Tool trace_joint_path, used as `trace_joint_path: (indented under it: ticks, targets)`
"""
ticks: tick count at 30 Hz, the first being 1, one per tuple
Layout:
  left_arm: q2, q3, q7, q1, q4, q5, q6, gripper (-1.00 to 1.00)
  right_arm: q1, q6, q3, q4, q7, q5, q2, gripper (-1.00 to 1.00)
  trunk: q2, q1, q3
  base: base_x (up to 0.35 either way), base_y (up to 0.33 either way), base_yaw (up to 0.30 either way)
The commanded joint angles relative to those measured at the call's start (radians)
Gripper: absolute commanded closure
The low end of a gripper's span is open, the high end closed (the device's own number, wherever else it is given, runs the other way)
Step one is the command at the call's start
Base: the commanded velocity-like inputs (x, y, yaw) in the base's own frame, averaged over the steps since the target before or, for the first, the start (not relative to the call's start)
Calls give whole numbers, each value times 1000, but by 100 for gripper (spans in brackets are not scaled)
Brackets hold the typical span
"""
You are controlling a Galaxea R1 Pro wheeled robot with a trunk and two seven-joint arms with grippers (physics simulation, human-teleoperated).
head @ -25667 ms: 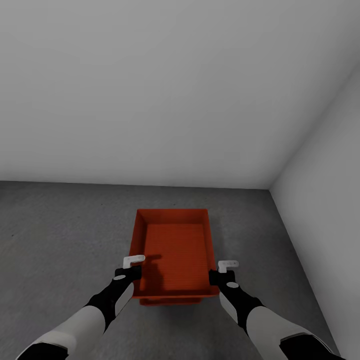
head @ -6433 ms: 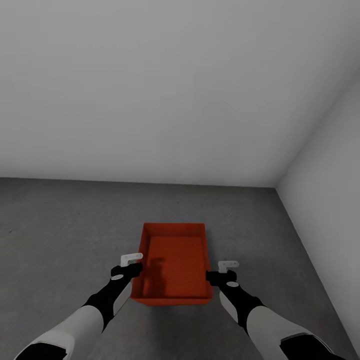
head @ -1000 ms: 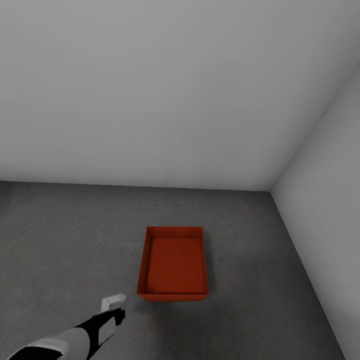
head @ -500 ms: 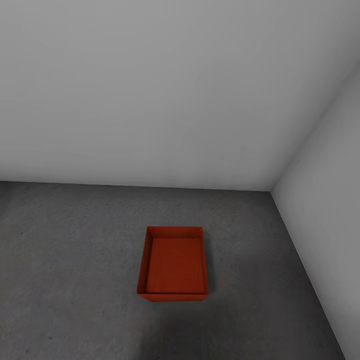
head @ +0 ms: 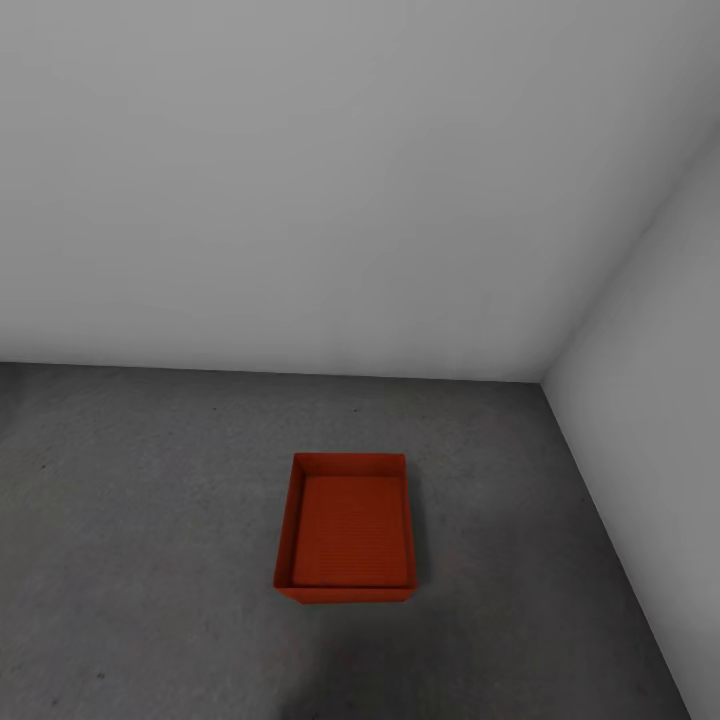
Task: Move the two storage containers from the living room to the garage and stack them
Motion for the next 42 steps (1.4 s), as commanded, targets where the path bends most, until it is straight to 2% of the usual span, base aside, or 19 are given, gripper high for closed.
trace_joint_path:
  ticks: [1, 16, 23, 28, 42]
  targets:
    - [0, -8, 4, 0, 0, 8, 1, -100, -1, -6, 8, 3, -2, -10, 0, -100, -2, 0, -1, 0, 0, 0]
    - [-4, -8, 4, 1, 1, 12, 13, -100, -1, -2, 8, 3, -2, -10, 1, -100, -2, 0, 1, 0, 0, 0]
    - [-5, -9, 3, 51, 1, 6, 5, -100, 5, -7, 10, 3, -1, -9, 2, -100, -2, 0, 10, 0, 0, 0]
    - [-2, -9, 3, 68, 1, 6, 3, -100, 9, -12, 10, 3, 0, -8, 2, -100, -2, 0, 18, 0, 0, 0]
    - [2, -10, 5, 69, 0, 11, 3, -100, 10, -15, 10, 3, 0, -6, 2, -100, -2, 0, 40, 0, 0, 0]
